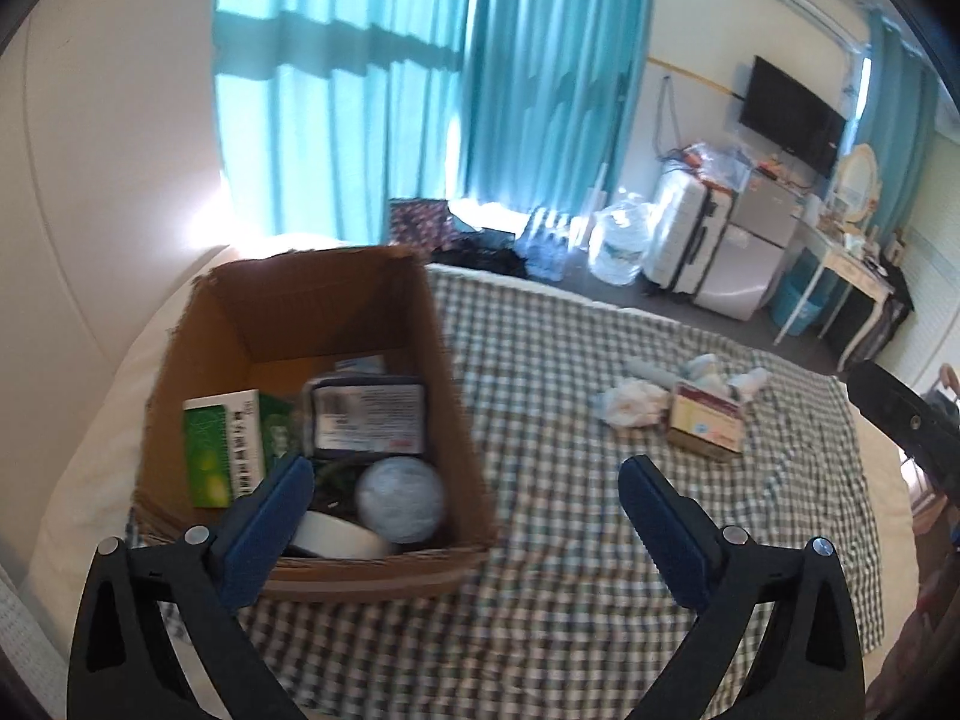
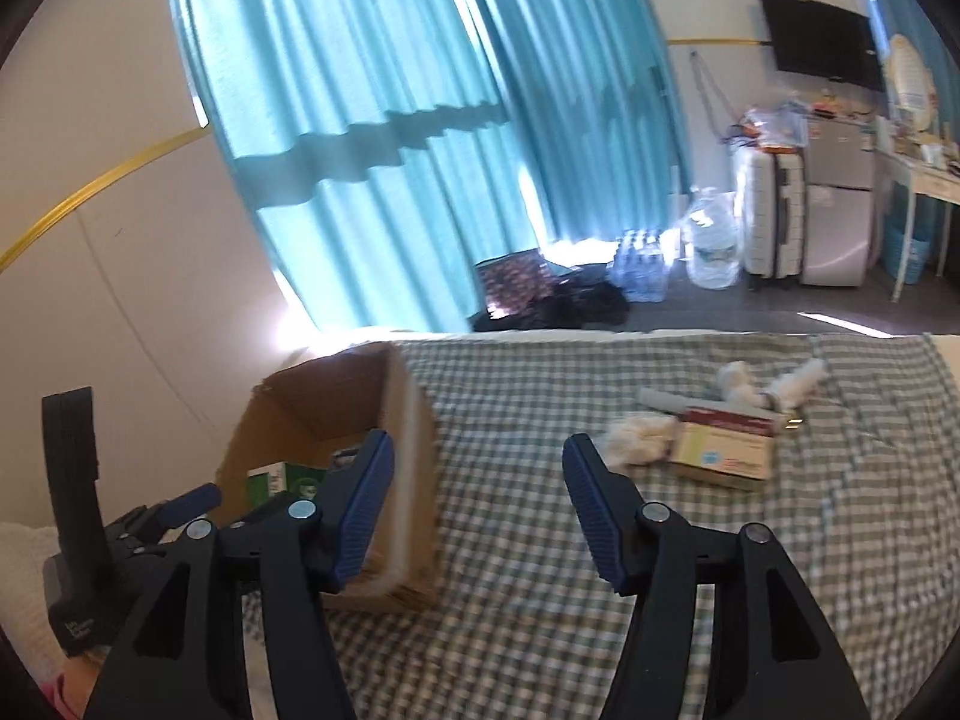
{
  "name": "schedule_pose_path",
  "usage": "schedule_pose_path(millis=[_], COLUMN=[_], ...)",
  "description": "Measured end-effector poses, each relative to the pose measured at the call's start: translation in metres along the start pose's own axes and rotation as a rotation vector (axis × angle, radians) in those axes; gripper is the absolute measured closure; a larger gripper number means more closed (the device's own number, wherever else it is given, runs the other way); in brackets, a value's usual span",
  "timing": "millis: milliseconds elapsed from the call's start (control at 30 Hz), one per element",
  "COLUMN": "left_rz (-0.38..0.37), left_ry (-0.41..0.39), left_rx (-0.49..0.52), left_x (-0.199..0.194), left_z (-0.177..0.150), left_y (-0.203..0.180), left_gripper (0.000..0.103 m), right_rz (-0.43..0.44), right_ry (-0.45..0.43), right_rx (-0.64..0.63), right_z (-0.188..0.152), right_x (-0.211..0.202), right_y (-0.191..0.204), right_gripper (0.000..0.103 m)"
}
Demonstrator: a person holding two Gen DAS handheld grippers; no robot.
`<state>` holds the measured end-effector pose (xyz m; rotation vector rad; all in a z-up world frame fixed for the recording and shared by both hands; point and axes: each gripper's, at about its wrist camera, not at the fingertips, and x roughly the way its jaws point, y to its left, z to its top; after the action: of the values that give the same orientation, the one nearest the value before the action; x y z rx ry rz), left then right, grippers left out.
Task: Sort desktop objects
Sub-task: 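Open both tools to drop the green box and bracelet into the box, then move both tools back toward the lace cloth and Amoxicillin box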
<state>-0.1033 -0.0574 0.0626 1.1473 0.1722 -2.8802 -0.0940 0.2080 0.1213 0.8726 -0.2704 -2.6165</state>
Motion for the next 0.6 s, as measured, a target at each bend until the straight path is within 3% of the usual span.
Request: schedule_pose_path(millis=[200, 267, 400, 500, 600], left_rz=[-0.015, -0.017, -0.017, -0.008, -0.056], left_ry=[0.029, 0.055, 0.060, 0.057, 0.057], left_rx=[0.083, 0.102, 0.178, 0.246, 0.309], left_x=[0.036, 0.059, 0.106, 0.149, 0.194], left_z=[-0.006, -0.007, -0.003, 0.000, -0.003], left_y=[-0.059, -0.075, -0.103, -0.121, -0.134], left_gripper=[0.000, 0.000, 0.000, 0.000, 0.000], right_rz=[-0.048, -0.031, -0.075, -0.095, -0.141], right_ry=[-0.014, -0.029, -0.034, 0.013, 0.069], right_rx=[0.095, 0.137, 0.182, 0.232, 0.213], right_z=[0.008, 0.008, 0.007, 0.005, 0.002], right_x=[-0.024, -0.019, 0.019, 0.061, 0.096], right_y=[-0.067, -0.090, -0.135, -0.180, -0.213], right_gripper=[0.040, 0.031, 0.025, 0.025, 0.025])
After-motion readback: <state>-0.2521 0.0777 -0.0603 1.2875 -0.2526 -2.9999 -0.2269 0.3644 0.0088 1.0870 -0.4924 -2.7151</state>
